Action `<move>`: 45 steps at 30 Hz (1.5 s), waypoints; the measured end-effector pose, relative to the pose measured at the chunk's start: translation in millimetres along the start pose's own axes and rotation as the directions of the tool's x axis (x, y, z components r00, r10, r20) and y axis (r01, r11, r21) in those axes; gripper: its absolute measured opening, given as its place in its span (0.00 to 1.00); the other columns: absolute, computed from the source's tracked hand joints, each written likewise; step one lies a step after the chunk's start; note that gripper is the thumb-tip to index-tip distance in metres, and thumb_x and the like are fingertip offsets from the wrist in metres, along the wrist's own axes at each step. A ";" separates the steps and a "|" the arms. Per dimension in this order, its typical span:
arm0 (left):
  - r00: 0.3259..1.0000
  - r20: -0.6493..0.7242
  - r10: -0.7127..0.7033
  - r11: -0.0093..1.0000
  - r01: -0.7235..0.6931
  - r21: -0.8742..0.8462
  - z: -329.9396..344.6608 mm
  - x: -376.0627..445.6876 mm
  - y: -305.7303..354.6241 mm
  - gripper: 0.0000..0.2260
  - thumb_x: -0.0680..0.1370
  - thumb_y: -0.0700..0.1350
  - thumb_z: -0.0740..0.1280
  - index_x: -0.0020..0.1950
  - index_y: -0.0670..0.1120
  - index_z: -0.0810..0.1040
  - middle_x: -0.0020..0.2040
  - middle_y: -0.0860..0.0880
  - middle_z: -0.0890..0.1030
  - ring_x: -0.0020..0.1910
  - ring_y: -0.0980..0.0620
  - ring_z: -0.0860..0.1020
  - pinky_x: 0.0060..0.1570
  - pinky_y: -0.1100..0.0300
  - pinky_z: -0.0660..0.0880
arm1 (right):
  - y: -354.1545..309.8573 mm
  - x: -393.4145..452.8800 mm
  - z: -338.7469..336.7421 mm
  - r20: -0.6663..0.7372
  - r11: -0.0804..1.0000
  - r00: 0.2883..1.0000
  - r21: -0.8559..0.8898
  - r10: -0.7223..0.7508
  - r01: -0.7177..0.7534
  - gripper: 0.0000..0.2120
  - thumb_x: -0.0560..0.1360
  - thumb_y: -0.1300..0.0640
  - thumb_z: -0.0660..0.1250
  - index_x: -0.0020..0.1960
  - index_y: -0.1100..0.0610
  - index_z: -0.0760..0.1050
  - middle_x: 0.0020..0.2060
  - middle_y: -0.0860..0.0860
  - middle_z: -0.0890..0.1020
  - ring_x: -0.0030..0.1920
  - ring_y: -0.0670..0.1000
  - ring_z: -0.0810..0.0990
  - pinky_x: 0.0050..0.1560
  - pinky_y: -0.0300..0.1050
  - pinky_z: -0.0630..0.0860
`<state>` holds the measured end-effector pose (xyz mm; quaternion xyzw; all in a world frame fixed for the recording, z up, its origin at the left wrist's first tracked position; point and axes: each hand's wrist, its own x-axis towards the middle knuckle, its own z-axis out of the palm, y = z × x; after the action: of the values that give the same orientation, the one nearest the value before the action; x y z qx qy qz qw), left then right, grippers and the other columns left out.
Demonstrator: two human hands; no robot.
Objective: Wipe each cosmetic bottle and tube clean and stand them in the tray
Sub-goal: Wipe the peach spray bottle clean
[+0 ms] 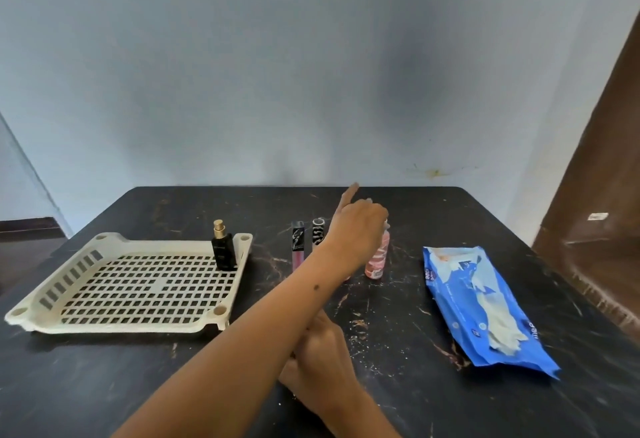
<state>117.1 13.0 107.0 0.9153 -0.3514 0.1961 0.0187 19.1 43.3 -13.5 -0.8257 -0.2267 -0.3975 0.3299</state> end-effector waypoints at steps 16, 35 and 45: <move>0.855 -0.010 -0.518 0.160 0.085 -0.983 -59.8 -89.0 -42.9 0.07 0.80 0.49 0.58 0.50 0.45 0.69 0.49 0.41 0.82 0.46 0.42 0.82 0.49 0.46 0.79 | 5.0 7.2 -4.9 -0.089 0.926 0.929 0.160 0.360 -0.343 0.09 0.65 0.65 0.67 0.39 0.56 0.84 0.41 0.44 0.83 0.44 0.43 0.81 0.41 0.33 0.77; 0.770 0.481 -0.418 -0.559 0.199 -0.805 -3.5 -128.5 -46.6 0.18 0.82 0.52 0.51 0.54 0.39 0.72 0.32 0.45 0.79 0.26 0.53 0.73 0.28 0.63 0.73 | -0.5 1.5 -3.7 0.052 0.950 0.955 0.096 0.292 -0.296 0.05 0.65 0.63 0.67 0.38 0.57 0.82 0.37 0.48 0.81 0.35 0.45 0.77 0.38 0.37 0.74; 0.750 0.513 -0.418 -0.486 0.293 -0.823 25.2 -146.4 -52.6 0.19 0.82 0.49 0.51 0.57 0.39 0.77 0.34 0.48 0.76 0.27 0.56 0.72 0.29 0.64 0.70 | 5.7 10.7 -13.2 -0.185 0.751 0.738 0.311 0.649 -0.582 0.11 0.72 0.66 0.71 0.43 0.50 0.83 0.41 0.41 0.83 0.44 0.41 0.81 0.44 0.31 0.75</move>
<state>61.0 141.3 34.6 0.5637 -0.0094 -0.1478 0.8126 22.4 31.0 -0.8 -0.7440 0.0655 -0.3485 0.5663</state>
